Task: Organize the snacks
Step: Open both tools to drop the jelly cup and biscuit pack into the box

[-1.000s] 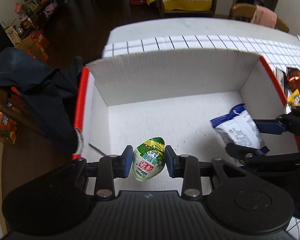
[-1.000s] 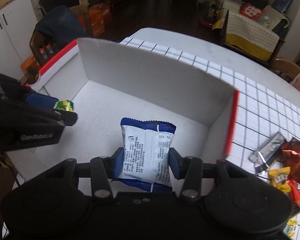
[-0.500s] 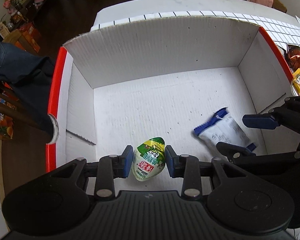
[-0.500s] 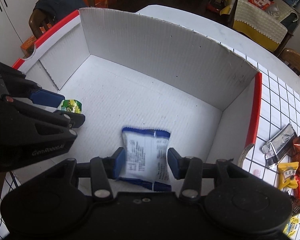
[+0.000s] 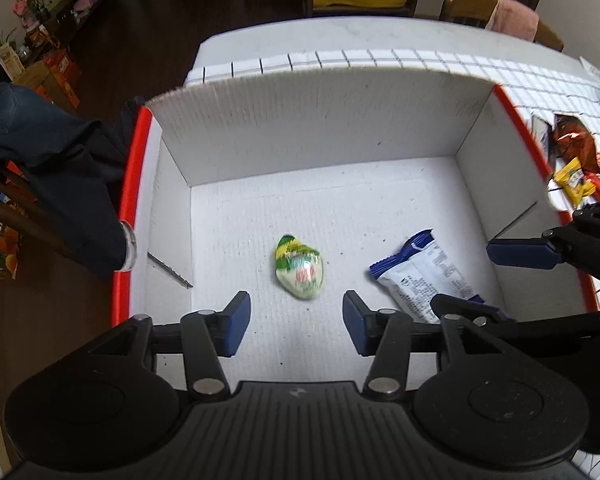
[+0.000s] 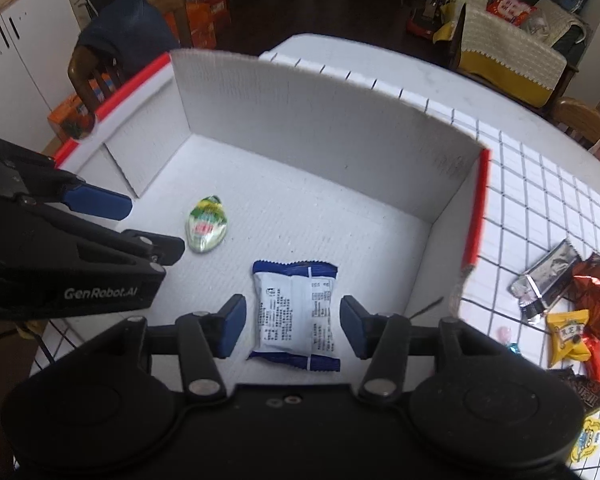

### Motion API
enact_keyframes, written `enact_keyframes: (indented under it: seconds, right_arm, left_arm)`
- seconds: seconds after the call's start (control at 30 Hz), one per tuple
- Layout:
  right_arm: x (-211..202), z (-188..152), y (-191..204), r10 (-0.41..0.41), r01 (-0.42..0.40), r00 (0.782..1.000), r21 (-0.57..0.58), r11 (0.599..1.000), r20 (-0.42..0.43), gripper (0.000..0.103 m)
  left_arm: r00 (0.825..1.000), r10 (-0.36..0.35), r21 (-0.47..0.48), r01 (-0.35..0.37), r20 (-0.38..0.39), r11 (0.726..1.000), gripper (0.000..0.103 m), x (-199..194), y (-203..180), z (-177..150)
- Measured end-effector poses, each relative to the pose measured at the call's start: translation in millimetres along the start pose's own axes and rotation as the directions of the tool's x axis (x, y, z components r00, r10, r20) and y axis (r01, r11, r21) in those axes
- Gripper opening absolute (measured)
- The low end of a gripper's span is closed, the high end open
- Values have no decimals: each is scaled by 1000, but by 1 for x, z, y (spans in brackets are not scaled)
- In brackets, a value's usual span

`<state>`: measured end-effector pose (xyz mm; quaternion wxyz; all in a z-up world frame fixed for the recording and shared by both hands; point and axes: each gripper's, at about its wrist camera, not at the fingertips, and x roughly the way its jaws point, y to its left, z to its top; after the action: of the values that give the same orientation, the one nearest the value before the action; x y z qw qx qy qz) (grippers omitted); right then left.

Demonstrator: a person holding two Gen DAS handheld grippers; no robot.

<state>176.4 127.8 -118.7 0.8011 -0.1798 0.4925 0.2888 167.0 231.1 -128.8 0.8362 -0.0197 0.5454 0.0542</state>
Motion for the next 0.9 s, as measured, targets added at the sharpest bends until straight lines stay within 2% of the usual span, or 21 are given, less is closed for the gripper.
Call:
enact_keyframes:
  seconds: [0.2,0.37,0.57,0.67,0.9]
  right_arm:
    - [-32,-6,-8,16,-18,998,33,999,67,54]
    - [-54,-13,-14,13,-20,993,57,998,114,60]
    - [-80,-28,-30,13,-32,985,114,993,172,65]
    - [-97,-37,-40,16,-47,977,143,989,212,70]
    - [-129,-63,-65,1,-57,962,200,978,272,80]
  left_arm:
    - [998,-22,6,22,64,1000,55,-27,-4,-4]
    - [992,-37,10,36,120,999,62,-49,-10,-9]
    - [978,-60,23,57,201,998,70,-78,-20,-15]
    - [969,-73,37,66,238,997,73,-92,-28,-18]
    - [951,-111,65,96,287,993,80,-113,-54,-27]
